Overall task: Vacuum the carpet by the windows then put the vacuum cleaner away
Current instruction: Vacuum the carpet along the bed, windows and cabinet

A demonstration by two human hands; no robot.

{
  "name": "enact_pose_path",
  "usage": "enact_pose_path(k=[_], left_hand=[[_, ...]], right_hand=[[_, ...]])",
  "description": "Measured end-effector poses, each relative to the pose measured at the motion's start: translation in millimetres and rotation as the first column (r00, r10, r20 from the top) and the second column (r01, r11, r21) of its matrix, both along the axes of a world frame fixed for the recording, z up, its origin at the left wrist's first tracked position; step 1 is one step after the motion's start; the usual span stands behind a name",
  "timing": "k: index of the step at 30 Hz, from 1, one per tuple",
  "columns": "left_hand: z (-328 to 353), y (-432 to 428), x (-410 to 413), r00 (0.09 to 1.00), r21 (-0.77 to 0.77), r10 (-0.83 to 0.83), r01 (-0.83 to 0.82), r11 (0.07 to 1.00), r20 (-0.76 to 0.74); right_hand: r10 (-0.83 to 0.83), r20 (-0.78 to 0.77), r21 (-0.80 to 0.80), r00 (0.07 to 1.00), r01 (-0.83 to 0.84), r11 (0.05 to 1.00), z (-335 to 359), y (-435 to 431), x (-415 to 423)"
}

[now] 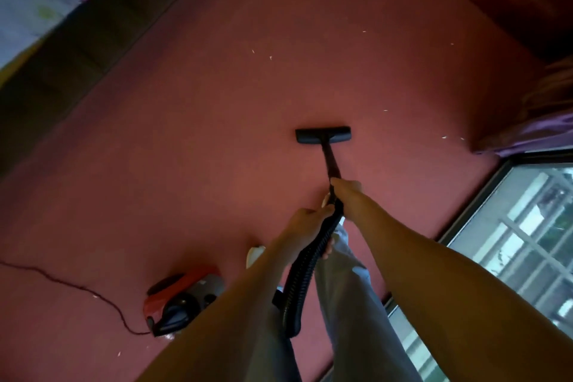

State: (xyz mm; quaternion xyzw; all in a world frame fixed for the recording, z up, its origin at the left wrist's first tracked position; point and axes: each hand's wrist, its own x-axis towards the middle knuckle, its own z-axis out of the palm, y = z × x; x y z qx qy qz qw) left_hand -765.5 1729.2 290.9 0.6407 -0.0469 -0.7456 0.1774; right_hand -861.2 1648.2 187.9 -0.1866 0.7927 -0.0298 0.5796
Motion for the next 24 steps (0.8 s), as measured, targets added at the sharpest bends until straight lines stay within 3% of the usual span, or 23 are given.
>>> enact_pose_path(k=[6, 12, 17, 24], left_hand=[[1, -62, -9, 1.0, -0.03, 0.022, -0.022, 0.999, 0.02], [41, -93, 3, 0.994, 0.007, -0.004, 0.004, 1.0, 0.113], [87, -106, 10, 0.975, -0.001, 0.033, -0.034, 0.999, 0.219], [132, -135, 17, 0.946, -0.128, 0.168, -0.137, 0.982, 0.276]], right_hand=[[-0.003, -0.036, -0.066, 0.999, 0.0, 0.998, 19, -71, -1], [0.038, -0.012, 0.019, 0.999, -0.038, 0.999, 54, -98, 11], [0.106, 0.065, 0.058, 0.992, -0.109, 0.992, 110, -116, 25], [0.246, 0.203, 0.006, 0.948, -0.253, 0.967, 186, -163, 54]])
